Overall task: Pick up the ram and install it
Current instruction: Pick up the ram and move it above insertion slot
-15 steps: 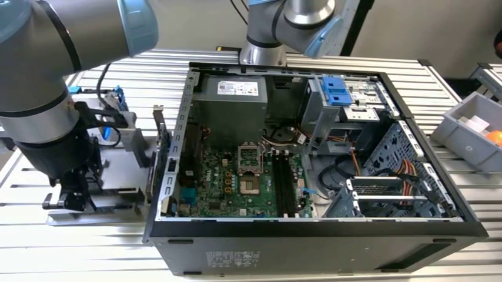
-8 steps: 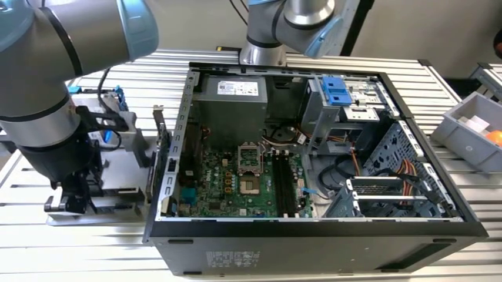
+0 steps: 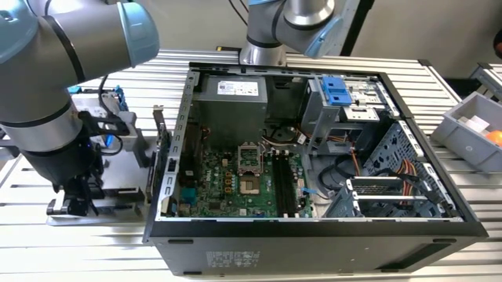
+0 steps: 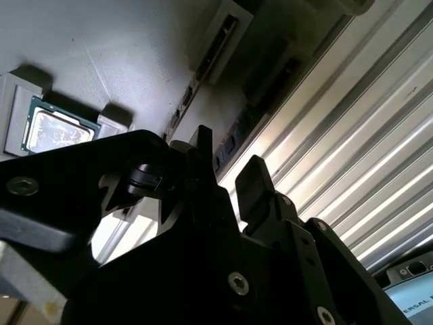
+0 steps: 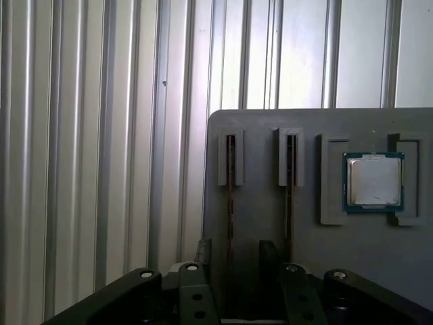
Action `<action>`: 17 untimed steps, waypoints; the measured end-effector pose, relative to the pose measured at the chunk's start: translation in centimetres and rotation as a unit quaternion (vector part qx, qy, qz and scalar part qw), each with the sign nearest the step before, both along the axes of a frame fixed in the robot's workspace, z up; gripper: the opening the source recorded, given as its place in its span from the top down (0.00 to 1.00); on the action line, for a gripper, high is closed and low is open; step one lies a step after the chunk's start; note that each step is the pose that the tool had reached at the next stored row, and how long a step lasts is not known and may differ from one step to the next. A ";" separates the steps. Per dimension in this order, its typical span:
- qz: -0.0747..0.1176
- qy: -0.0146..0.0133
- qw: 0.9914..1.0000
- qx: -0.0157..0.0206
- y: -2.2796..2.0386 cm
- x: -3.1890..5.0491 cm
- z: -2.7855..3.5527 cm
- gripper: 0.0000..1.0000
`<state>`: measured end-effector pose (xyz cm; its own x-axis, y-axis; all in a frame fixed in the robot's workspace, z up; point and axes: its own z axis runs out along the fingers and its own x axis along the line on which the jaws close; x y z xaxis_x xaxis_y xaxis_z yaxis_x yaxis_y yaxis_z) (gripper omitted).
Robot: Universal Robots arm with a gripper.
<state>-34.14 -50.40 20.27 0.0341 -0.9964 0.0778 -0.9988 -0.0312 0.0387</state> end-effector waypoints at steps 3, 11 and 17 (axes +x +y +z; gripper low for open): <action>0.000 0.000 1.000 0.000 -0.08 0.01 -0.28 1.00; -0.001 0.000 1.000 0.000 -0.36 0.01 -0.94 1.00; -0.001 0.000 1.000 0.000 -0.39 0.01 -1.14 1.00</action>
